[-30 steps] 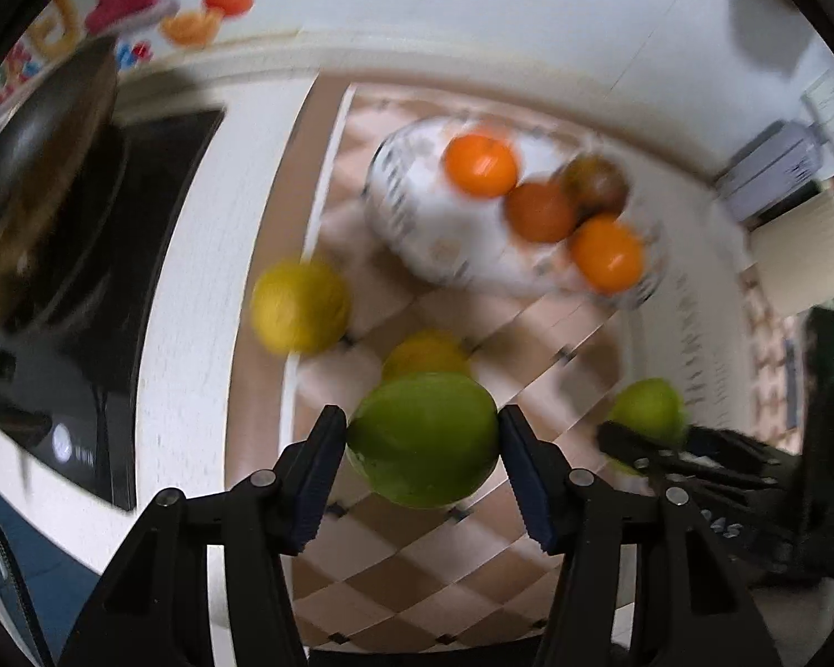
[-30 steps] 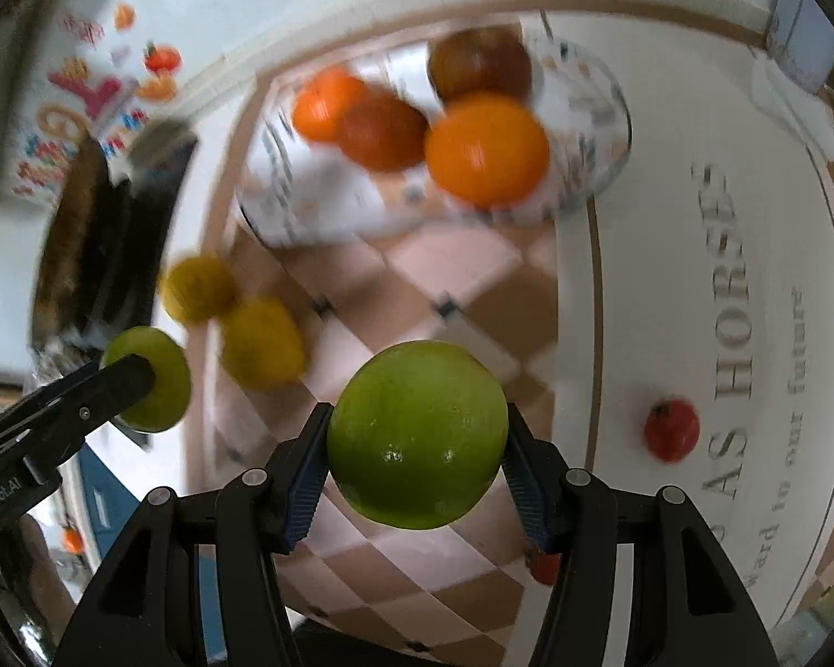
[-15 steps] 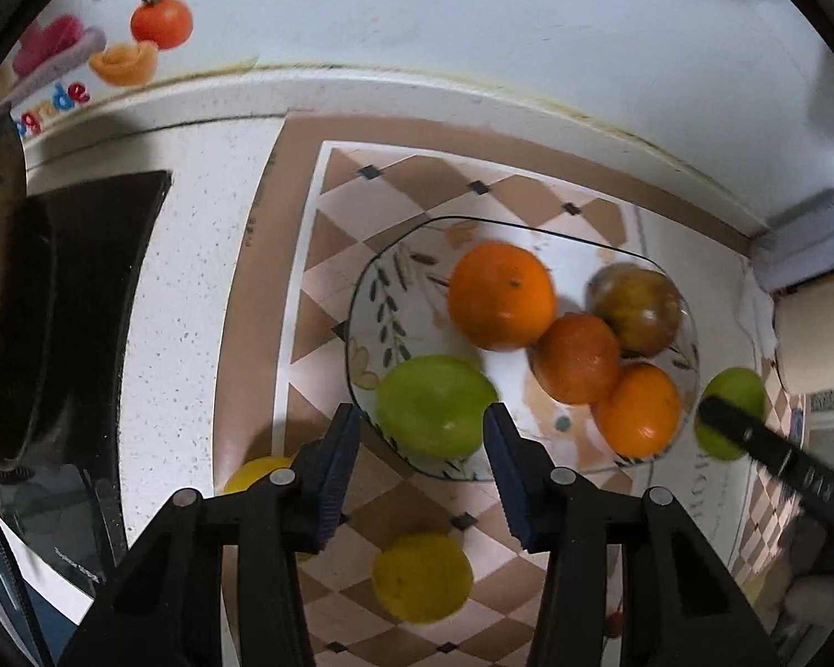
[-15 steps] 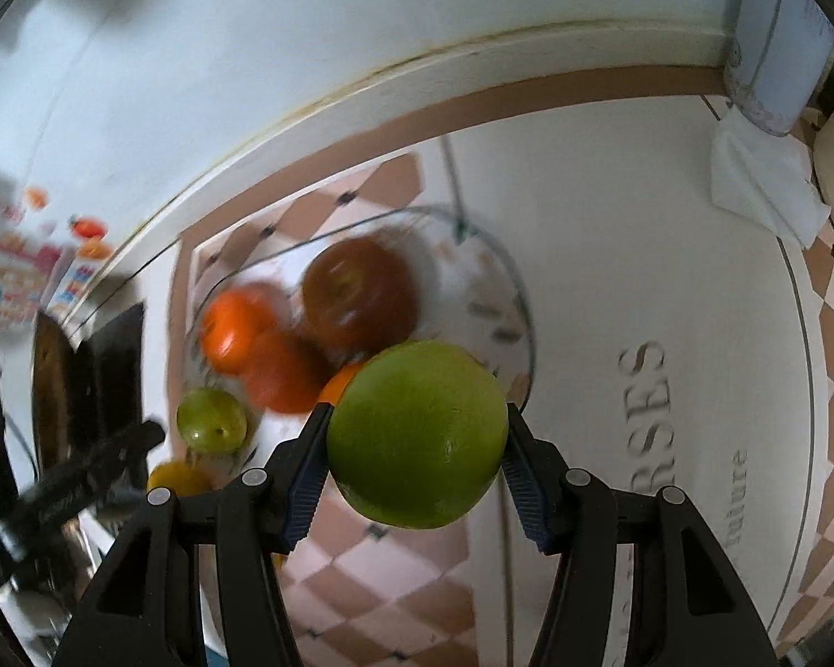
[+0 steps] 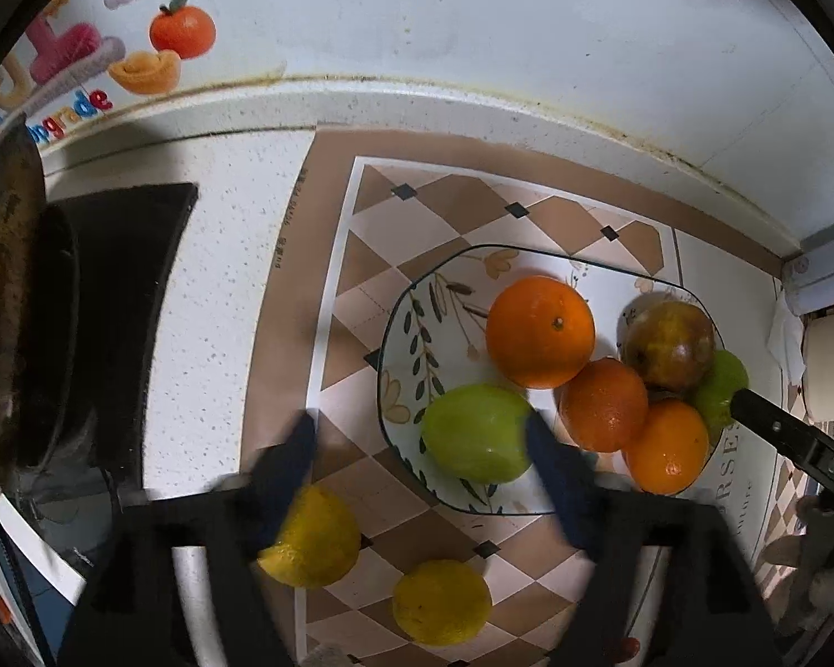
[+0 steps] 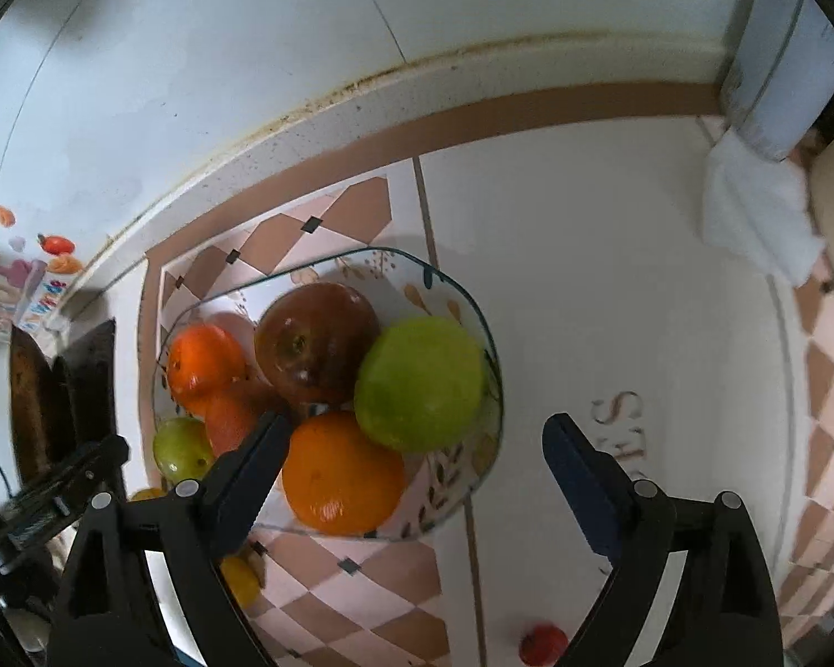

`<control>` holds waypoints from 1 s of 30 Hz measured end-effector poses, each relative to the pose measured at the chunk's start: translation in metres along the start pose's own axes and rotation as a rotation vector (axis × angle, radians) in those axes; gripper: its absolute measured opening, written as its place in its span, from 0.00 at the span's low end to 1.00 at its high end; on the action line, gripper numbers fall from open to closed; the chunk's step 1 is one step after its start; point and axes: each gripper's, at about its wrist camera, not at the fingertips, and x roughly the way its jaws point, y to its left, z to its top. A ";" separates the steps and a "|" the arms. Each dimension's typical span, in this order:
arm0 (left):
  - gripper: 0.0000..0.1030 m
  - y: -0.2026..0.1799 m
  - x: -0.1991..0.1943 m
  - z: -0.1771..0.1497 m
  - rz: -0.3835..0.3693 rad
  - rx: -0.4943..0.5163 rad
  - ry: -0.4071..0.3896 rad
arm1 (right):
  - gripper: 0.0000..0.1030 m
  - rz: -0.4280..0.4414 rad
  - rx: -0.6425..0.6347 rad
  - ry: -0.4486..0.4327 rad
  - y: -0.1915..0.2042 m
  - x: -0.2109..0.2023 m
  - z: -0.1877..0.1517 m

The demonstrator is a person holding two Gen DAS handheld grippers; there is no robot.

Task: Organize fruits
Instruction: 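Lift both tools away from the plate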

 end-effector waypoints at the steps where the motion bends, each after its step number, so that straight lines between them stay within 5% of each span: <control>1: 0.88 -0.001 -0.003 -0.002 0.001 0.005 -0.008 | 0.92 -0.024 -0.013 -0.007 0.003 -0.005 -0.004; 14: 0.92 -0.018 -0.059 -0.051 0.066 0.073 -0.125 | 0.92 -0.152 -0.114 -0.132 0.032 -0.072 -0.072; 30: 0.92 -0.031 -0.156 -0.127 0.062 0.102 -0.321 | 0.92 -0.117 -0.178 -0.299 0.045 -0.173 -0.154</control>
